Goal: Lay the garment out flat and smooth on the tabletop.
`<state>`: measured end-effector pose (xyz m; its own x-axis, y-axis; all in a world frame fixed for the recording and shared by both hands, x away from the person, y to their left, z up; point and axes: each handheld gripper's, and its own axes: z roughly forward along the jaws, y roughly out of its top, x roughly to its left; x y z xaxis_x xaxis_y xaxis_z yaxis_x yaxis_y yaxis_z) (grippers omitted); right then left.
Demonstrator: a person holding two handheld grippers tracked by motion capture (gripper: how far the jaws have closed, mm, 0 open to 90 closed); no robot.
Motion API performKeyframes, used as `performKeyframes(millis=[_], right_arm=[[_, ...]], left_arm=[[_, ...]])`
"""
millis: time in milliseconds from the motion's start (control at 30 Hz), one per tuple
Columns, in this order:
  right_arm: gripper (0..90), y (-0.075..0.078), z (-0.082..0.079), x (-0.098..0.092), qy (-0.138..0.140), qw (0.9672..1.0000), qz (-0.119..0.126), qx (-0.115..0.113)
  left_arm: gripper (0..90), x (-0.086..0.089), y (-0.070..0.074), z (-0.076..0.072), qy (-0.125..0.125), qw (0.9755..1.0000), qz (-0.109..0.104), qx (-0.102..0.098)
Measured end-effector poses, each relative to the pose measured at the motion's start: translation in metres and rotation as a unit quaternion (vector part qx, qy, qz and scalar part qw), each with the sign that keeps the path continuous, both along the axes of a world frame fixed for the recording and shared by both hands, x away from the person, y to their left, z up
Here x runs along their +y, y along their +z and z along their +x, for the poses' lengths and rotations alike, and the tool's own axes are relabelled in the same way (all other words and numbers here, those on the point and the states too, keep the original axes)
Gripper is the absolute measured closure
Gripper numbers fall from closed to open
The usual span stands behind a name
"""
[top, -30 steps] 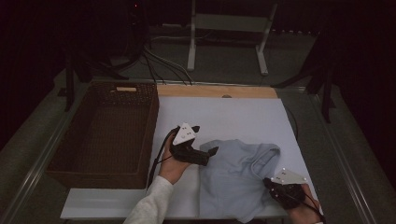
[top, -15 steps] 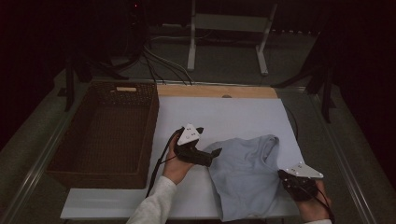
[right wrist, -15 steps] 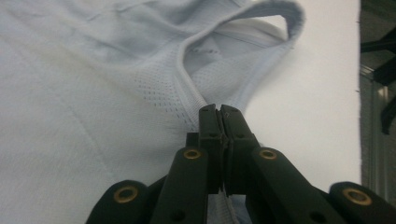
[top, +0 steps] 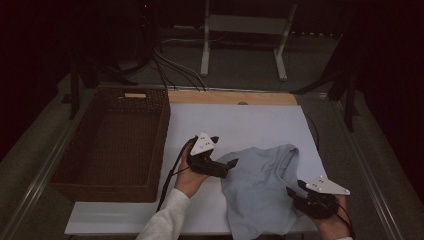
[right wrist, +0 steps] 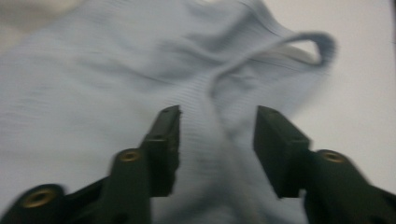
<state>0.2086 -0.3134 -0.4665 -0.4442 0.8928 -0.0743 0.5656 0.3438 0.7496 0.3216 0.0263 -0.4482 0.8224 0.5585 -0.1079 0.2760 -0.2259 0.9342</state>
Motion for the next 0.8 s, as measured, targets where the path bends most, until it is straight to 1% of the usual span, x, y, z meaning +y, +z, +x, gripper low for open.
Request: performKeyframes(millis=[33, 67, 200, 267, 367, 400, 433, 533, 567, 633, 667, 700, 733, 767, 800], right_arm=[[46.8, 0.0, -0.002, 0.003, 0.007, 1.0, 0.002, -0.001], [43.7, 0.0, -0.004, 0.007, 0.019, 0.9998, 0.006, 0.001], [36.3, -0.001, -0.011, 0.019, 0.04, 0.9991, 0.006, 0.008], [32.2, -0.003, -0.013, 0.023, 0.044, 0.9989, 0.002, 0.015], [28.0, -0.008, -0.017, 0.026, 0.05, 0.9982, -0.005, 0.033], [25.4, -0.01, -0.018, 0.026, 0.053, 0.9976, -0.006, 0.043], [24.5, -0.011, -0.02, 0.026, 0.056, 0.9974, -0.006, 0.044], [19.5, -0.012, -0.025, 0.026, 0.055, 0.9971, -0.005, 0.053], [17.6, -0.015, -0.026, 0.025, 0.052, 0.9966, -0.01, 0.063], [18.0, -0.017, -0.025, 0.024, 0.05, 0.9964, -0.012, 0.066], [18.4, -0.019, -0.025, 0.023, 0.05, 0.9958, -0.014, 0.076], [22.0, -0.021, -0.024, 0.022, 0.044, 0.9951, -0.017, 0.087], [22.0, -0.021, -0.024, 0.022, 0.044, 0.9951, -0.017, 0.087], [31.6, -0.023, -0.023, 0.02, 0.04, 0.9944, -0.019, 0.096], [31.6, -0.023, -0.023, 0.02, 0.04, 0.9944, -0.019, 0.096]], left_arm=[[2.1, 0.0, 0.0, 0.0, -0.001, 1.0, 0.0, 0.0], [2.1, 0.0, 0.0, 0.0, -0.001, 1.0, 0.001, -0.001], [2.1, 0.0, 0.001, -0.001, -0.002, 1.0, 0.0, -0.002], [2.1, 0.001, 0.002, -0.001, -0.001, 1.0, 0.0, -0.003], [2.1, 0.001, 0.002, -0.001, -0.001, 1.0, 0.0, -0.004], [2.1, 0.001, 0.002, -0.001, -0.001, 1.0, 0.0, -0.004], [2.1, 0.001, 0.002, -0.001, -0.002, 1.0, 0.0, -0.004], [2.1, 0.0, 0.002, 0.0, -0.001, 1.0, 0.0, -0.003], [2.1, -0.001, 0.002, 0.0, -0.002, 1.0, 0.001, -0.003], [2.1, -0.003, 0.002, -0.001, -0.003, 1.0, 0.001, -0.003], [2.1, -0.003, 0.002, -0.001, -0.004, 1.0, 0.001, -0.003], [2.1, -0.004, 0.002, 0.0, -0.005, 1.0, 0.002, -0.003], [2.1, -0.004, 0.002, 0.0, -0.005, 1.0, 0.002, -0.003], [2.1, -0.005, 0.002, 0.0, -0.005, 1.0, 0.002, -0.002], [2.1, -0.005, 0.002, 0.0, -0.006, 1.0, 0.002, -0.002]])
